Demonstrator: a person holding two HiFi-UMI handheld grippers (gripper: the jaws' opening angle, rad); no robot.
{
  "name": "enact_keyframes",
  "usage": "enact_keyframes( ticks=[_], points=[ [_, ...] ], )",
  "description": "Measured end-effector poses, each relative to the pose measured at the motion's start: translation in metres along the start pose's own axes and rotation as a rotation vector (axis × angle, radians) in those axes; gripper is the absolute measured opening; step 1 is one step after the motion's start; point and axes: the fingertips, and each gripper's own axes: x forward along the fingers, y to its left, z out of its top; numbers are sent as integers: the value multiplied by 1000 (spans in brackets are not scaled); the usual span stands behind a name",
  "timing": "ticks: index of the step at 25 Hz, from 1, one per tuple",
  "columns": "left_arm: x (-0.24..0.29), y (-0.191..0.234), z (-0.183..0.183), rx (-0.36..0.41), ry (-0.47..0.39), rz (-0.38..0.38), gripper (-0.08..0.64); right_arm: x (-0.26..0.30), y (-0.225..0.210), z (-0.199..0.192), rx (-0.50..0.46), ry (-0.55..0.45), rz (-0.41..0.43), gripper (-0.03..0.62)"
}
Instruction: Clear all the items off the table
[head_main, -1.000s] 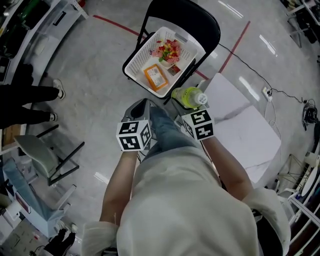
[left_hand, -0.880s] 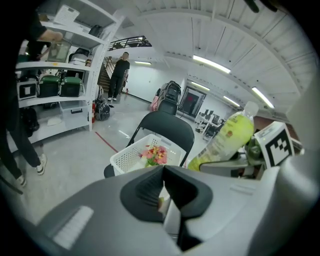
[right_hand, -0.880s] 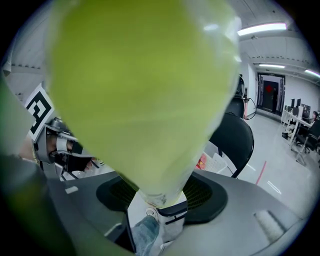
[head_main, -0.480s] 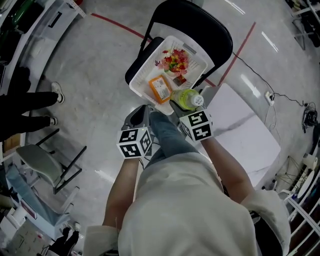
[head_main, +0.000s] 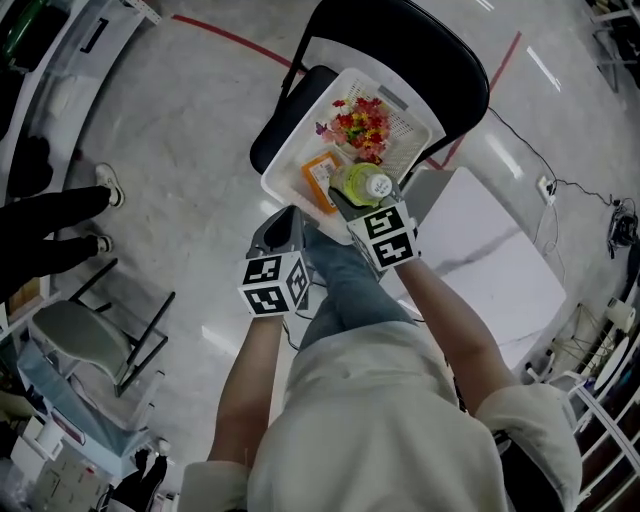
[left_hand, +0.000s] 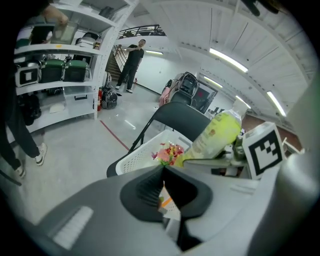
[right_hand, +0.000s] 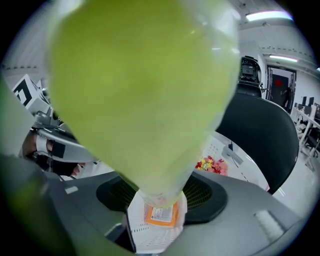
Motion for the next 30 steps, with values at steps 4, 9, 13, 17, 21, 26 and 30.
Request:
enact_keyframes(
  ticks=[4,9,13,17,21,26,30],
  points=[
    [16,7,3,-5,17,-3,9,28,-3,4,-4,3,0,272],
    [35,17,2,-15,47,-4,9,66,-8,4,-8,17,-9,272],
    [47,21,1,-11,57,-18,9,97,-10,1,-29,38,-9,272],
    [58,24,0,-4,77,-26,9,123,-12,-9,-56,64,-8,272],
    [73,27,-2,-3,100,-28,9,143,-18,-21,-50,90,-18,273],
    [88,34,-1,2,112,-11,9,163,-26,-30,-38,98,-36,273],
    [96,37,0,-5,123,2,9,181,-32,-33,-29,99,-52,275]
  ],
)
